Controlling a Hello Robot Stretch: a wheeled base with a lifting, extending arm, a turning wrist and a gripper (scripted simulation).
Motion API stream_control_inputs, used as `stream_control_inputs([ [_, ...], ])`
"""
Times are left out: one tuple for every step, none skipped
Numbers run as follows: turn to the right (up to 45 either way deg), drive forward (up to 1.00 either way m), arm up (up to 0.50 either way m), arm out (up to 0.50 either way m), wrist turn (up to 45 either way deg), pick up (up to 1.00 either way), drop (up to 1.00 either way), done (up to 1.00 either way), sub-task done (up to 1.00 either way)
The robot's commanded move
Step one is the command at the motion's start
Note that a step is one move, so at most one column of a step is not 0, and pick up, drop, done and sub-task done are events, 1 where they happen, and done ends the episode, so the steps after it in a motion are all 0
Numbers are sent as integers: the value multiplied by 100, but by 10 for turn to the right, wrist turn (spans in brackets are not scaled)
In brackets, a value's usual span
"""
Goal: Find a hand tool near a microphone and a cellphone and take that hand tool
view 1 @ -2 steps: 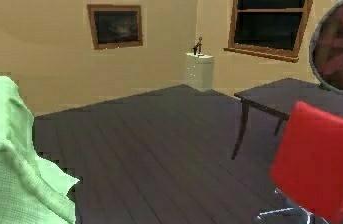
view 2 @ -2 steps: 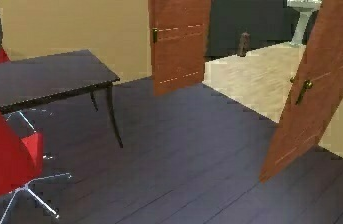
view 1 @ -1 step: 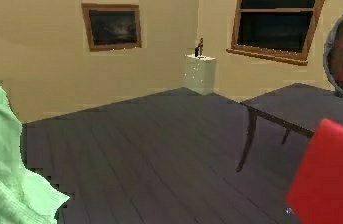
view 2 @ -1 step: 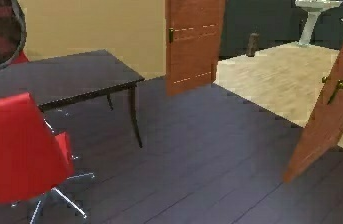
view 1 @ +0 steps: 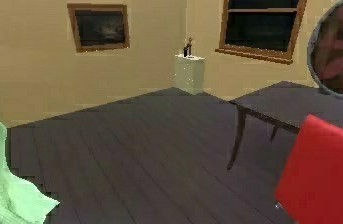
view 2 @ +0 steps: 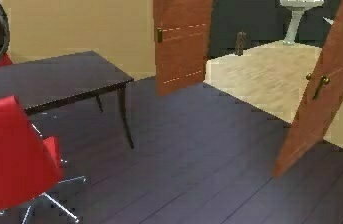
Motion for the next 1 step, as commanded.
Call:
stream_control_inputs([
  [0, 100, 0, 0, 0, 0, 0, 0, 0],
])
